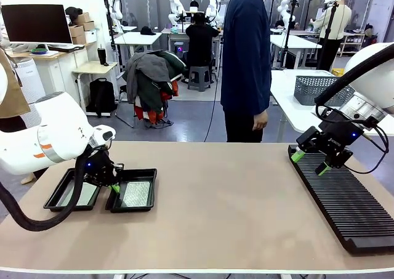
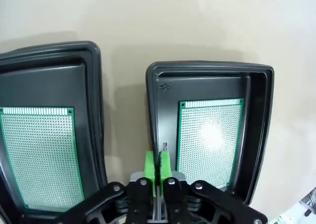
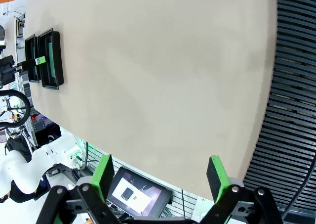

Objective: Inspect and transfer BCBs to ESD trays.
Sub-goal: Pick up the ESD tray and place it on the left side of the table.

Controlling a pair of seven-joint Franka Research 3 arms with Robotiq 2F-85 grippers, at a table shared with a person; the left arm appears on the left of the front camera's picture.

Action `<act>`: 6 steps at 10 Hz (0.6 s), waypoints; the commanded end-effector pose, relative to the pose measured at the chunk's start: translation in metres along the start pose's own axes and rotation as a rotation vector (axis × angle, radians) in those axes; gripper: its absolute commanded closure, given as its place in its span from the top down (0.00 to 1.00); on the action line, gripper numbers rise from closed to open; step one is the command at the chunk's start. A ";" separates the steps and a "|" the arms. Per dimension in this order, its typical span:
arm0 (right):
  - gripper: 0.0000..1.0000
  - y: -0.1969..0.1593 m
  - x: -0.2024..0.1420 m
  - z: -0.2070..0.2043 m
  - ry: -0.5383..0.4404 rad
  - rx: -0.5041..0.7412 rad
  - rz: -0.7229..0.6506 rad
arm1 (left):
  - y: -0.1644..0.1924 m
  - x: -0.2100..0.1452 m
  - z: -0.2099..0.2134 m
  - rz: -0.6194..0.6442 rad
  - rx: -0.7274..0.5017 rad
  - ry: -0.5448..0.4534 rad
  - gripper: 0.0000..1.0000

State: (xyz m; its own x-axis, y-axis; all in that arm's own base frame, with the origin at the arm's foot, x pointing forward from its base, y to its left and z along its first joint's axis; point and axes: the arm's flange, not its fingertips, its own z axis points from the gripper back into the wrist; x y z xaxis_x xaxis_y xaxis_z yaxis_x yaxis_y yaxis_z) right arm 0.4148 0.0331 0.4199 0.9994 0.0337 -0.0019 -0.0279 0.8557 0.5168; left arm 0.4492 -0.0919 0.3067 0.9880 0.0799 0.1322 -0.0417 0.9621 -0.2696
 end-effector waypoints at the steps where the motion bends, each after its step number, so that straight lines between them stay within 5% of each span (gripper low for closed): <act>1: 1.00 0.001 0.002 -0.002 -0.015 -0.005 -0.021 | -0.015 0.001 0.010 -0.012 0.039 -0.005 0.24; 6: 1.00 0.001 0.002 -0.002 -0.015 -0.005 -0.021 | -0.035 0.005 0.032 0.013 0.170 0.025 0.74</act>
State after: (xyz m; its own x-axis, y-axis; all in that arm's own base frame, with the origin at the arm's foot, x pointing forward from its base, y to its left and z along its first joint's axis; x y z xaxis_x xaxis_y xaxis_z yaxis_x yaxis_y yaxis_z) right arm 0.4148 0.0331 0.4199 0.9994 0.0337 -0.0019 -0.0279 0.8557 0.5168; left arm 0.4493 -0.1142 0.3356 0.9883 0.0787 0.1305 -0.0586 0.9867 -0.1516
